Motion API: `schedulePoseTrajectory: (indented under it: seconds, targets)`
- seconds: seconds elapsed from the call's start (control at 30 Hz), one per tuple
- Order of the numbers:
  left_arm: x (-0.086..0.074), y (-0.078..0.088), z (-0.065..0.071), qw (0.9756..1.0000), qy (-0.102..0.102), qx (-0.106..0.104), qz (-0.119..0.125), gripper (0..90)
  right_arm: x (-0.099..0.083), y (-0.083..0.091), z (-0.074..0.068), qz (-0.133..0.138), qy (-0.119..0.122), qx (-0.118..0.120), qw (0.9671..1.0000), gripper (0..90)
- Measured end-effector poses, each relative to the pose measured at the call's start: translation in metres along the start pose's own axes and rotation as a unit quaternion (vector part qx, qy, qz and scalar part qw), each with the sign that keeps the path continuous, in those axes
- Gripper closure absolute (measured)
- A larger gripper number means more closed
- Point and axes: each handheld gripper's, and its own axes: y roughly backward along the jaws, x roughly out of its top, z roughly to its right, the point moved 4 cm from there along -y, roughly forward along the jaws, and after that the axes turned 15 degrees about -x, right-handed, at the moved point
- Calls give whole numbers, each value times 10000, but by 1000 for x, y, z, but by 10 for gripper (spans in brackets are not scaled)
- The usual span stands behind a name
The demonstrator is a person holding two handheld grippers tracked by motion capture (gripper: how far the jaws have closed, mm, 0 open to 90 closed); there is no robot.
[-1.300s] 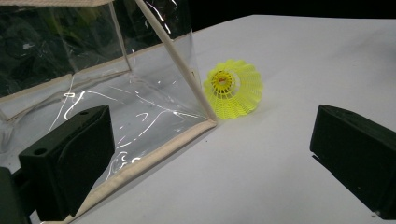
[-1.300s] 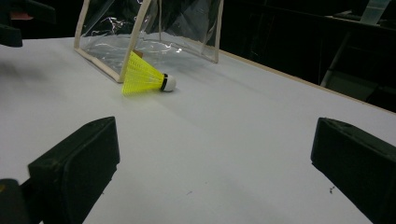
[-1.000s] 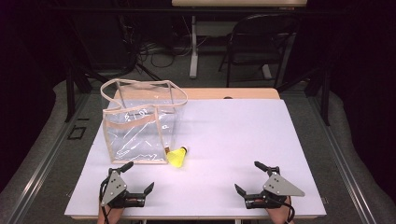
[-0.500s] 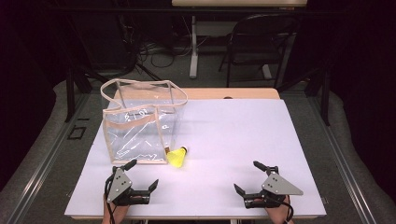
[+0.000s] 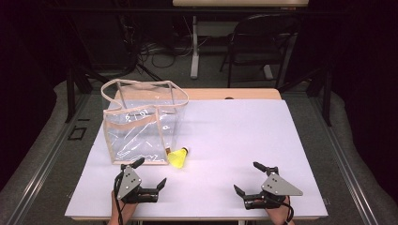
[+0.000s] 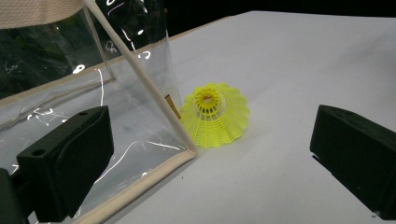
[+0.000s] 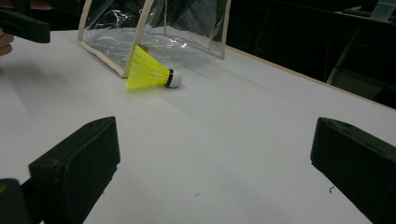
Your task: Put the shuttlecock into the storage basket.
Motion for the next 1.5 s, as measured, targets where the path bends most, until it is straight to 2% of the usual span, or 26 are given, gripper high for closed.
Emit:
schedulePoseTrajectory:
  seconds: [0.4, 0.57, 1.17, 1.33, 1.5]
  targets:
    - [5, -16, 4, 9999, 94, 5, -85, 0, -1, -2, -1, -39, -2, 28, 10000, 10]
    - [6, -25, 7, 9996, 166, 31, -206, 0, 0, -1, -1, -22, -2, 26, 10000, 11]
    - [7, -53, 15, 9974, 184, 194, -677, 4, -2, -2, -1, -72, 4, 40, 10000, 11]
    - [6, -58, 16, 9966, 220, 213, -766, 53, -2, -2, -1, -76, 7, 35, 10000, 11]
    - [5, -63, 16, 9958, 258, 246, -841, 157, -2, -2, -1, -81, 3, 37, 10000, 11]
